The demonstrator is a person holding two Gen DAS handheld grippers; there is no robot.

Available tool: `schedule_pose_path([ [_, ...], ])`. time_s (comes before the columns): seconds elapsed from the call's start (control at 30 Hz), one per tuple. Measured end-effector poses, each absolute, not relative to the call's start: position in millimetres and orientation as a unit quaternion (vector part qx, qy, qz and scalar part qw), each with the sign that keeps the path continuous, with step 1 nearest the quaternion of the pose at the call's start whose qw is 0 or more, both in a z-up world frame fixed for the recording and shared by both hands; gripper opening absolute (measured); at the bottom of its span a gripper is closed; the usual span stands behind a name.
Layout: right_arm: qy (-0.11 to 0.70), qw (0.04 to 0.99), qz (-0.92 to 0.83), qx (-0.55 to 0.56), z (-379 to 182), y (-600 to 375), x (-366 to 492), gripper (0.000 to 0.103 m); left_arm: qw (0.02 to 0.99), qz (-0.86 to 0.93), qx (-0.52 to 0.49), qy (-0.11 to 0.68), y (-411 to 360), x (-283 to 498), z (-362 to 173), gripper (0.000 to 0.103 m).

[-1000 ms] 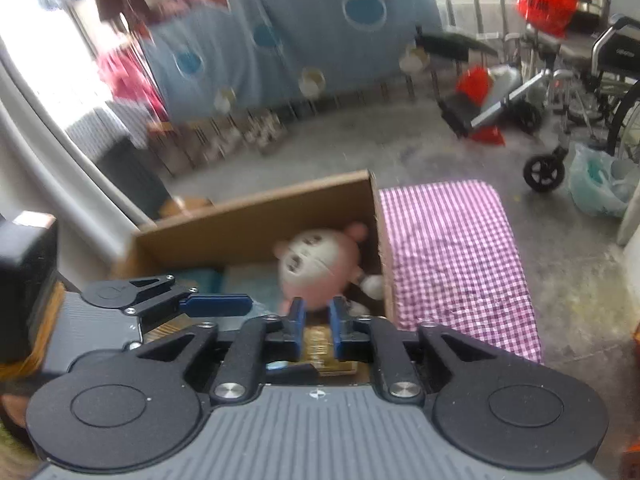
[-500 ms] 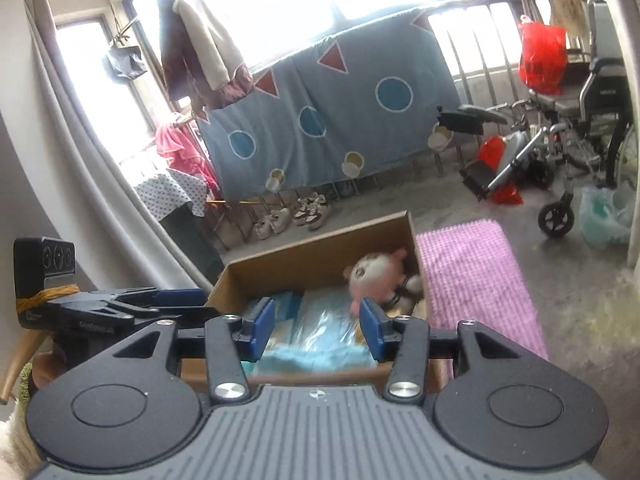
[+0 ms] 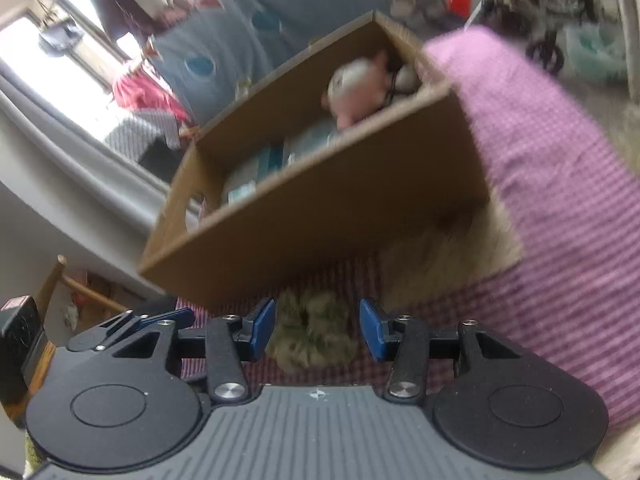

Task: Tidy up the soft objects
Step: 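Move the right gripper to the green scrunchie on the bed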

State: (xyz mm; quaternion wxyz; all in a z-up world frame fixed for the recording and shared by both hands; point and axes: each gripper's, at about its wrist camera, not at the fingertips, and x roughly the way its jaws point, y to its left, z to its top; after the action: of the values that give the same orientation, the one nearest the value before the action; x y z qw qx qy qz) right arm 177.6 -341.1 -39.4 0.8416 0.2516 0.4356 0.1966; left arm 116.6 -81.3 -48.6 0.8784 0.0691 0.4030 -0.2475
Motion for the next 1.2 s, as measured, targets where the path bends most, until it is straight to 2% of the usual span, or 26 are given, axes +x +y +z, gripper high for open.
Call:
schedule_pose_path([
  [0.2, 0.450, 0.833, 0.249, 0.204, -47.4, -281.0, 196.2, 0.049, 0.901, -0.194, 0.068, 0.383, -57.0, 112.7, -62.5, 0.100],
  [0.3, 0.453, 0.832, 0.273, 0.167, -46.7, -253.0, 208.2, 0.045, 0.902, -0.177, 0.078, 0.387, -49.2, 116.2, -71.4, 0.096],
  [0.4, 0.463, 0.828, 0.287, 0.131, -50.6, -229.6, 219.2, 0.042, 0.896, -0.169, 0.085, 0.401, -44.9, 121.0, -82.0, 0.089],
  [0.47, 0.474, 0.823, 0.291, 0.115, -55.8, -220.1, 226.8, 0.039, 0.892, -0.170, 0.083, 0.410, -41.7, 122.2, -87.3, 0.078],
  [0.57, 0.487, 0.819, 0.292, 0.086, -63.8, -206.5, 233.3, 0.031, 0.888, -0.175, 0.079, 0.419, -39.1, 125.9, -94.0, 0.073],
  [0.7, 0.500, 0.813, 0.293, 0.059, -69.4, -194.9, 236.8, 0.028, 0.885, -0.175, 0.077, 0.425, -33.9, 128.8, -100.0, 0.066],
  [1.0, 0.498, 0.815, 0.294, 0.034, -73.2, -186.9, 237.6, 0.028, 0.889, -0.177, 0.078, 0.414, -32.9, 131.4, -100.8, 0.063],
  [1.03, 0.499, 0.815, 0.293, 0.035, -72.0, -187.0, 237.9, 0.028, 0.889, -0.177, 0.081, 0.415, -34.7, 130.6, -100.3, 0.066],
  [1.07, 0.496, 0.817, 0.292, 0.037, -69.3, -188.2, 237.4, 0.028, 0.889, -0.175, 0.084, 0.415, -35.5, 129.8, -98.9, 0.075],
  [1.13, 0.482, 0.826, 0.289, 0.048, -58.7, -196.1, 233.3, 0.029, 0.893, -0.173, 0.088, 0.407, -36.5, 125.2, -94.1, 0.088],
  [1.2, 0.464, 0.839, 0.278, 0.062, -48.5, -209.5, 228.8, 0.031, 0.898, -0.181, 0.094, 0.390, -37.5, 119.0, -88.2, 0.089],
])
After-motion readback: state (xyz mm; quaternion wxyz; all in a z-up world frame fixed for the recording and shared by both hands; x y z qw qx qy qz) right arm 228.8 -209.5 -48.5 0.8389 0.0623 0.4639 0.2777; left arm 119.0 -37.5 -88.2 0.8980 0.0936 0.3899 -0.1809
